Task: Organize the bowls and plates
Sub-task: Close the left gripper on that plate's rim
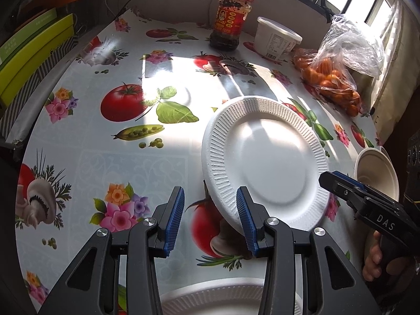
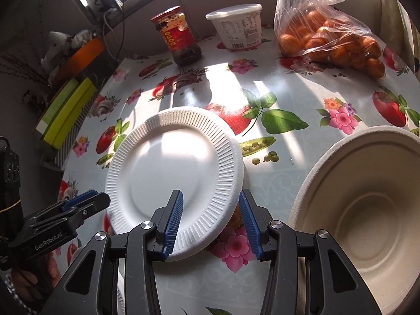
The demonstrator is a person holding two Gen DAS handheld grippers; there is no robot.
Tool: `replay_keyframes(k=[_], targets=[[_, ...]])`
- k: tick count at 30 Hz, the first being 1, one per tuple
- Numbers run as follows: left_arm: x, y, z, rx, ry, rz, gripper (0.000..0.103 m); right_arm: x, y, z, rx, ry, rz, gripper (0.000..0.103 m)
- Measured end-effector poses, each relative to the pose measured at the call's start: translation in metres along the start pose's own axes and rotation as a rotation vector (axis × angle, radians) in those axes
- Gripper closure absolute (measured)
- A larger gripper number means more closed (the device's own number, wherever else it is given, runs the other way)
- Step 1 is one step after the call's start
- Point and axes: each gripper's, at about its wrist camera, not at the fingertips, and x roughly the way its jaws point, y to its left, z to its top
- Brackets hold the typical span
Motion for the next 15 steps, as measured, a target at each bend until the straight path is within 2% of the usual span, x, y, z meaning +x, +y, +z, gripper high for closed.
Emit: replay_keyframes(k=[7, 10, 15], targets=[[0.0004, -0.0001, -0.0015, -0.008, -0.006, -0.016, 0.061, -0.0001, -0.0002, -0.0005, 0.007, -0.001, 0.003, 0.059], [0.0010, -0.0010, -0.0016, -0.005, -0.008, -0.010, 0.066, -0.0002, -0.0009, -0.0010, 0.011, -0.001, 0.014, 0.060], [0.0016, -0.0015, -0.0011, 0.001, -0.011, 0.003, 0.068, -0.0013, -0.0028, -0.0019, 0.022, -0.007, 0.005, 0.062]])
